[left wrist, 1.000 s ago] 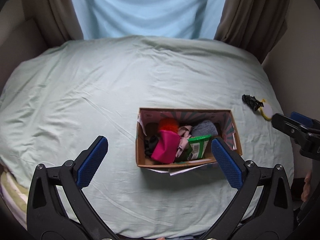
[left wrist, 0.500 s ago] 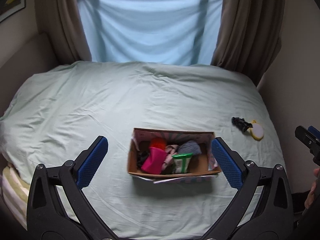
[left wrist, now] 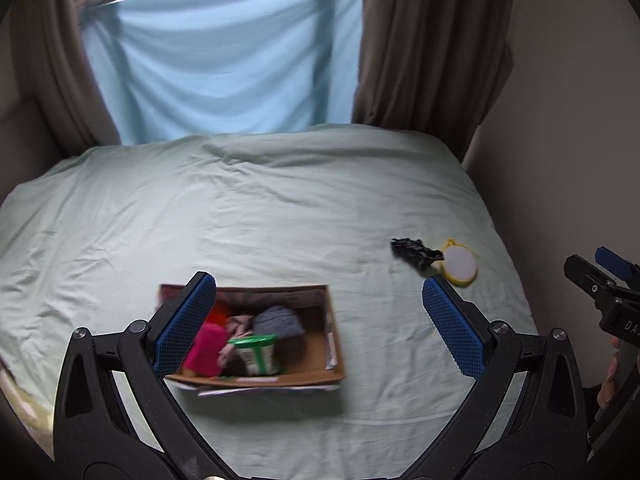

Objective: Organize soft objects
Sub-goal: 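Lift both tools away from the box toward the hair tie and sponge, then grasp the black hair tie with the left tool while the right tool grasps the yellow sponge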

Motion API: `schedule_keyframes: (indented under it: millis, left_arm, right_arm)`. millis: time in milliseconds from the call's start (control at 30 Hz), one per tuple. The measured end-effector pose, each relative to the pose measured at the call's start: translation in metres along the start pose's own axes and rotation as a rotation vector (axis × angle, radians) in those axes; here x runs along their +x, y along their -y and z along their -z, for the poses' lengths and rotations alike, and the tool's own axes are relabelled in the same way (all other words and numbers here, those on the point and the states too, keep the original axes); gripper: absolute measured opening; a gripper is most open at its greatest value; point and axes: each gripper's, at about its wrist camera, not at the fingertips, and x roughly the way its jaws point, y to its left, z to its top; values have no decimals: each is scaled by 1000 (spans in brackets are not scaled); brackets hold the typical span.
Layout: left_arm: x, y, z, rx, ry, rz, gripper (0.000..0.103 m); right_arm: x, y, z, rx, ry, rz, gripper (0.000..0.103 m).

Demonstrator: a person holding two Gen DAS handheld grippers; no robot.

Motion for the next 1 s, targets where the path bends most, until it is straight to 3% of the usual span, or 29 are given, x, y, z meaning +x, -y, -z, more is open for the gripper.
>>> schedule_keyframes:
  millis: [367,733,1000]
  left_arm:
    - [126,119,-18,87,-94,125,103]
    - [280,183,-12,185,-193,204,103]
    - [390,219,11,276,-286,257,103]
  right_arm:
    - [96,92,-7,-20,-81,26,103]
    - [214,138,22,-48,-148,10,103]
    - [292,157,45,-57,-188,0,103]
